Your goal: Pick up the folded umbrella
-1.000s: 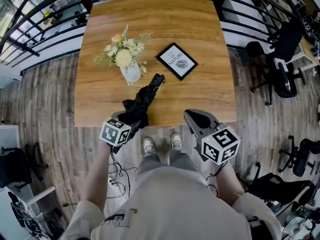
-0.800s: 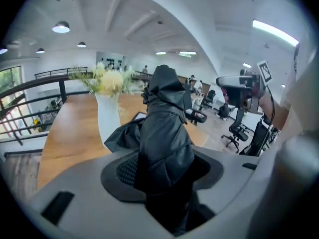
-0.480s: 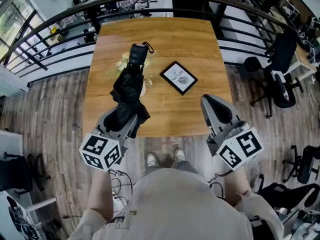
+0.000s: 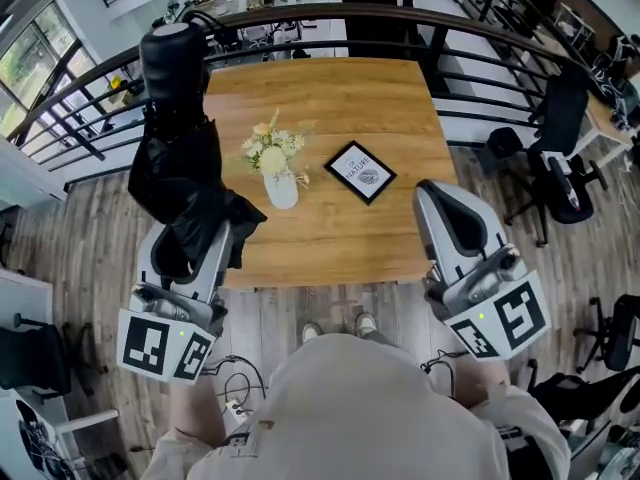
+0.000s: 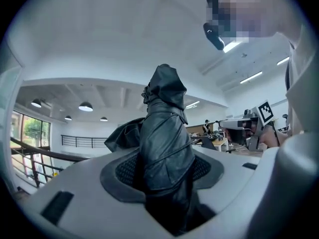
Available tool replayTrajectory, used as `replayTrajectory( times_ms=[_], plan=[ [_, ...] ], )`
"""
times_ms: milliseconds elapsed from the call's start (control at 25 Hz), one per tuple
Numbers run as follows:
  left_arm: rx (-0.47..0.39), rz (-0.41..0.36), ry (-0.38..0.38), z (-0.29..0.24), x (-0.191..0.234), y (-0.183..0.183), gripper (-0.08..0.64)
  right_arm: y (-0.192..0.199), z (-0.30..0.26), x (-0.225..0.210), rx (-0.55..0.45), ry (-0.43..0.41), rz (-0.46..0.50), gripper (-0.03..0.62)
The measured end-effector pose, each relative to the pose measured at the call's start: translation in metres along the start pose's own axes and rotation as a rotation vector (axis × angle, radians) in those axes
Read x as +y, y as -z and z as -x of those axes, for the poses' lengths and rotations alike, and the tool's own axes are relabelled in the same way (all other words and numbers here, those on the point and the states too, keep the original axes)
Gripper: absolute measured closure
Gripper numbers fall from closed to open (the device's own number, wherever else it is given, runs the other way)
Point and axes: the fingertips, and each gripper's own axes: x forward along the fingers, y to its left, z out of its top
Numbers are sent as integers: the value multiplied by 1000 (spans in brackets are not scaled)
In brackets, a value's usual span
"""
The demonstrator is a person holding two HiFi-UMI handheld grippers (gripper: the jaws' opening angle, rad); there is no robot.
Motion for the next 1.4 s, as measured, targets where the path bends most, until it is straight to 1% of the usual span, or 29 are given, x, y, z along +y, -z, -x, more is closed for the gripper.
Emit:
replayTrajectory(
  times_ms=[120, 240, 320, 440, 680, 920, 1160, 1400],
  plan=[
    [-62, -50, -21, 17, -7, -16, 321, -13, 8, 7, -38, -14, 24, 563],
    [-103, -67, -30, 33, -15, -22, 320, -16, 12, 19, -53, -28, 73, 563],
    [-112, -56, -32, 39, -22, -20, 321, -13, 14, 23, -46, -41, 88, 563],
    [-105, -29, -33, 46, -29, -12, 319, -4, 16, 28, -25, -59, 80, 563],
    [-145, 67, -62, 62, -25, 6, 319, 26, 14, 36, 68, -81, 52, 563],
    [-109, 75, -80, 61, -30, 31, 319, 55, 11, 35, 146, -99, 11, 563],
    [-77, 138, -80, 59, -30, 46, 318, 63, 7, 37, 156, -109, -8, 563],
    [-68, 127, -77, 51, -30, 44, 318, 67, 4, 31, 171, -113, -17, 563]
  ],
)
